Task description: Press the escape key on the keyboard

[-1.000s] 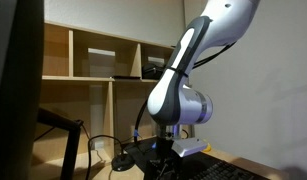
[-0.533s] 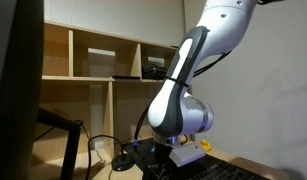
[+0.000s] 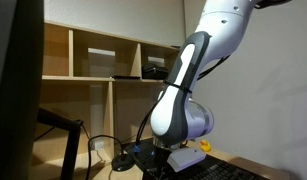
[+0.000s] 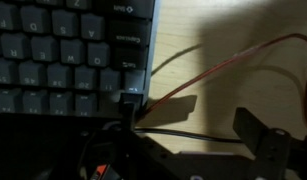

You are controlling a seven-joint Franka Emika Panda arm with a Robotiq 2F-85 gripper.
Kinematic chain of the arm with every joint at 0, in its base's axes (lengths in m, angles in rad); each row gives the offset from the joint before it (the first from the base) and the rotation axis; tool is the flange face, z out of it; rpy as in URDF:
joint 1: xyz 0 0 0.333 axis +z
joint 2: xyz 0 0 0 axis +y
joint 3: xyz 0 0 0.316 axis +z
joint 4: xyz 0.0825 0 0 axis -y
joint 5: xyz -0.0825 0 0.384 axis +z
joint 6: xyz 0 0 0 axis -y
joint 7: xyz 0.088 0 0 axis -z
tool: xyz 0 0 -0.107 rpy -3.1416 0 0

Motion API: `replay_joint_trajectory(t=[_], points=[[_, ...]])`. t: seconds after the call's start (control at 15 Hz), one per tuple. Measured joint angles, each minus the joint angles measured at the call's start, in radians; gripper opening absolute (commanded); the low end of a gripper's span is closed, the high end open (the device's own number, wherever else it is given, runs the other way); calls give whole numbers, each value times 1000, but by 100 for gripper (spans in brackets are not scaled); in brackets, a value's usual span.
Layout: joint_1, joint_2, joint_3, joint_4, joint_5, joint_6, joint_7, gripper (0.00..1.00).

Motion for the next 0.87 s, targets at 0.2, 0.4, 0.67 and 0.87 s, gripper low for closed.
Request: replay_joint_trajectory(t=[0.2,0.4,0.67,0.87], points=[[0,1,-5,1,-20,7,18,100],[-8,-20,1,-4,-19,10,19,100],[-109,-205,111,-96,110,-45,-97,100],[-126,-384,108,-171,206,-144,-155,100]])
